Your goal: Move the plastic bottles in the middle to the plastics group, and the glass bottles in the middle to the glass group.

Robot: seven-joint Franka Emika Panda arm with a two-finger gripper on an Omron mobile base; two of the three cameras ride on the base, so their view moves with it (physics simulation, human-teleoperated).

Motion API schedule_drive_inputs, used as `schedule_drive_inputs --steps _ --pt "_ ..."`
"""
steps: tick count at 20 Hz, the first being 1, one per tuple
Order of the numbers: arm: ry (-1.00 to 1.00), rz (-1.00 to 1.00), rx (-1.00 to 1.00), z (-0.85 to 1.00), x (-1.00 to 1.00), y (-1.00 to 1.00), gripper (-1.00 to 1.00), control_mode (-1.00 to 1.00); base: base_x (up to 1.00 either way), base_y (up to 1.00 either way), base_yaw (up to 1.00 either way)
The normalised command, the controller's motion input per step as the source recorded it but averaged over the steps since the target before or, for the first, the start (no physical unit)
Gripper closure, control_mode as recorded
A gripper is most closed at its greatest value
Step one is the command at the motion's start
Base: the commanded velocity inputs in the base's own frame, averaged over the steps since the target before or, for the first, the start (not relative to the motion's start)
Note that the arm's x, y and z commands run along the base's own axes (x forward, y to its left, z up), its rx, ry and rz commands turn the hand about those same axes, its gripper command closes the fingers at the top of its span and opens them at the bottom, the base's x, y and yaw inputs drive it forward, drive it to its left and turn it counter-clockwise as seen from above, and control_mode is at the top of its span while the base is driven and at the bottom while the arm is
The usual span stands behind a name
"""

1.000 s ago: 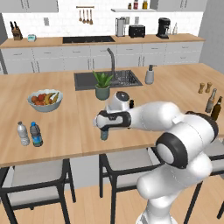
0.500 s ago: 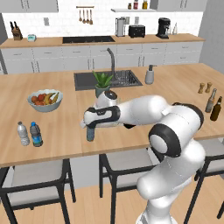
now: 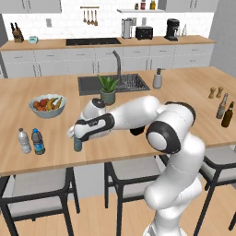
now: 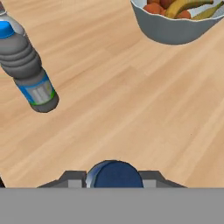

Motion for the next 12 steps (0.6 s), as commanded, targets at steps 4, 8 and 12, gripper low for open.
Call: schedule_drive_inputs --steps 4,8,12 --pt "0.0 0.01 0.0 0.0 0.27 0.87 1.0 -1.0 0.0 0.0 0.0" --pt "0.0 0.0 0.0 0.0 0.12 0.63 1.0 -1.0 0.0 0.0 0.0" --pt "0.0 0.01 0.0 0.0 0.0 0.36 1.0 -1.0 0.0 0.0 0.0"
